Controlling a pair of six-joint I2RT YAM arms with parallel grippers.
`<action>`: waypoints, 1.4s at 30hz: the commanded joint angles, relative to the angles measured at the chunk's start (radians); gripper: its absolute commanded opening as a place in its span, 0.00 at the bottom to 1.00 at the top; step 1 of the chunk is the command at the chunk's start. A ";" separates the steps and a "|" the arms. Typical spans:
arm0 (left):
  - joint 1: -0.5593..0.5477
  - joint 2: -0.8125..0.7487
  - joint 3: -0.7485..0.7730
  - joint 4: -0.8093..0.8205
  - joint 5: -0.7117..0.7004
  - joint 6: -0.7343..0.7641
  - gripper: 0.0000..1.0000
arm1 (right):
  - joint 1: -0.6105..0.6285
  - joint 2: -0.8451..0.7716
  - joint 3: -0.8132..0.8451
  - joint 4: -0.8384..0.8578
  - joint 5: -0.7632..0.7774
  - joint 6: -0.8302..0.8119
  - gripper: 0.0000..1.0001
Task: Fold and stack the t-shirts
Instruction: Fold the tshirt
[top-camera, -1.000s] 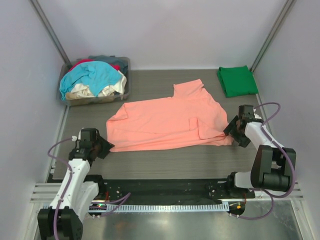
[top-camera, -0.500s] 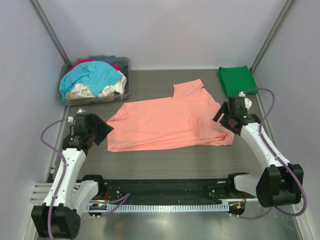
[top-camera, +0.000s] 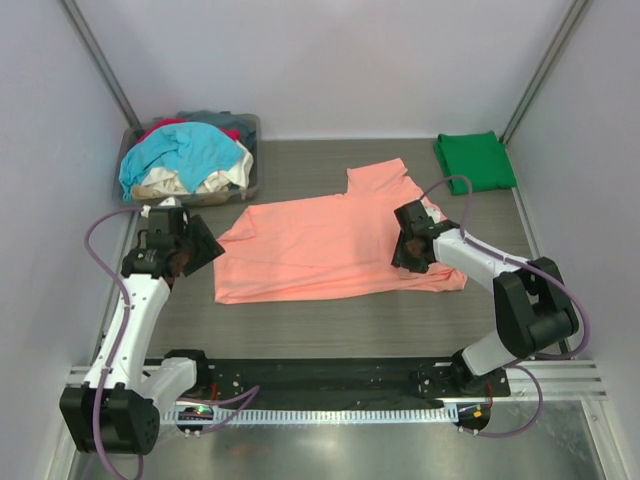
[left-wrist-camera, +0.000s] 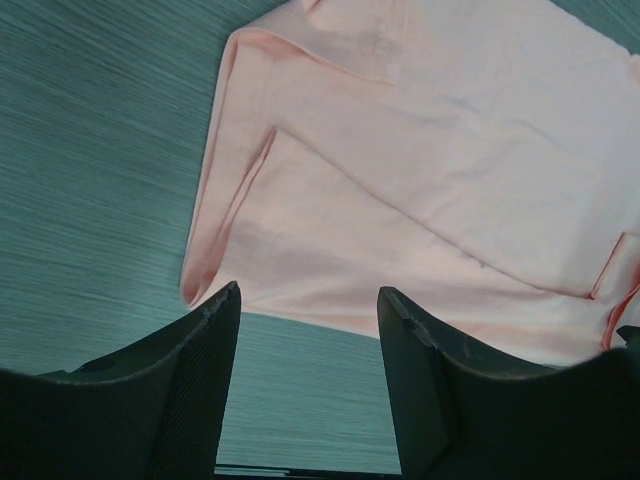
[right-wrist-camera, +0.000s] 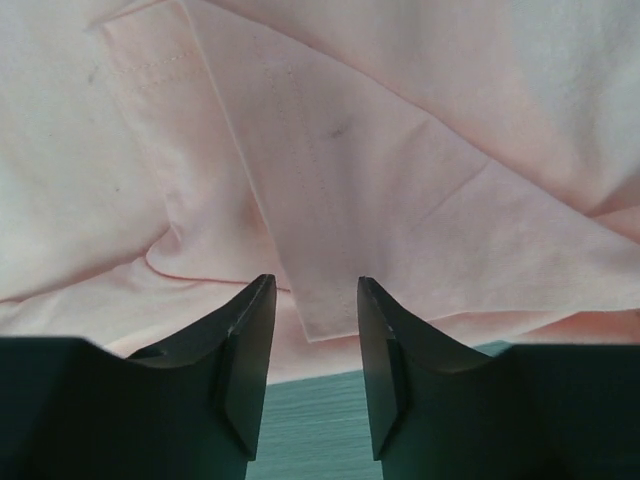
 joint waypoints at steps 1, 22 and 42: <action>-0.002 -0.006 0.003 0.009 0.009 0.044 0.58 | 0.011 0.017 0.025 0.038 0.043 -0.015 0.43; 0.002 -0.012 0.003 0.003 0.017 0.050 0.57 | 0.017 0.051 0.080 0.025 0.067 -0.085 0.01; 0.002 0.023 0.026 0.021 -0.008 0.020 0.59 | -0.071 0.316 0.548 -0.003 0.056 -0.256 0.72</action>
